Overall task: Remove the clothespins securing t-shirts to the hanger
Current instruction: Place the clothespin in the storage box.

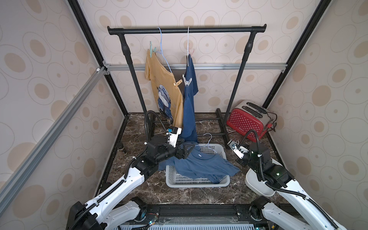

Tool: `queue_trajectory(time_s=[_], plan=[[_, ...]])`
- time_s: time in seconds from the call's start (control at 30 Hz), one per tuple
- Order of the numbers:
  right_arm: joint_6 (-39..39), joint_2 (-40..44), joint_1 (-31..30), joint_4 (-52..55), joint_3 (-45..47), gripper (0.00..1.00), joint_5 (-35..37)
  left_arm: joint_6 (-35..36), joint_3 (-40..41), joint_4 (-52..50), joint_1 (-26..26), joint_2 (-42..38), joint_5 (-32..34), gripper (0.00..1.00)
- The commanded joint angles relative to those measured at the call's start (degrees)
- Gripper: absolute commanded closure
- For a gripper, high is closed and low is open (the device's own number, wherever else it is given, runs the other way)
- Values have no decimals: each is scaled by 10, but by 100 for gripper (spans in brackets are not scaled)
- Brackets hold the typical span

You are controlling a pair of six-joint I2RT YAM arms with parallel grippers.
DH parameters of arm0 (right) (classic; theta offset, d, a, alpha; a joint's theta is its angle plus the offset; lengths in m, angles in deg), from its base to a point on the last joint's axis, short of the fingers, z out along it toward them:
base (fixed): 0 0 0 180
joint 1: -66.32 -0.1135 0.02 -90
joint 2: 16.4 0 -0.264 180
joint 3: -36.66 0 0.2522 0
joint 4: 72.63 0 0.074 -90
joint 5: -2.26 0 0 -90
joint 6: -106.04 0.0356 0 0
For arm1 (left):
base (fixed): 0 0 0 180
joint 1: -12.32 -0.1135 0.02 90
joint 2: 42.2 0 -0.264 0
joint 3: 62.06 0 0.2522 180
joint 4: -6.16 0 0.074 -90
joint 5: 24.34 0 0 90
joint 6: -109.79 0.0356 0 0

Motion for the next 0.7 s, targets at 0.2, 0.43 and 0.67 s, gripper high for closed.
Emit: queue_trajectory(time_s=[0.2,0.43,0.67], plan=[[-50,61,180,121,58,97,14,46,35,46,1,-32,-12,17],[-44,22,283,112,126,97,12,46,39,48,1,-28,-22,17],[-50,-91,390,121,112,97,-9,49,39,37,1,-34,-18,17]])
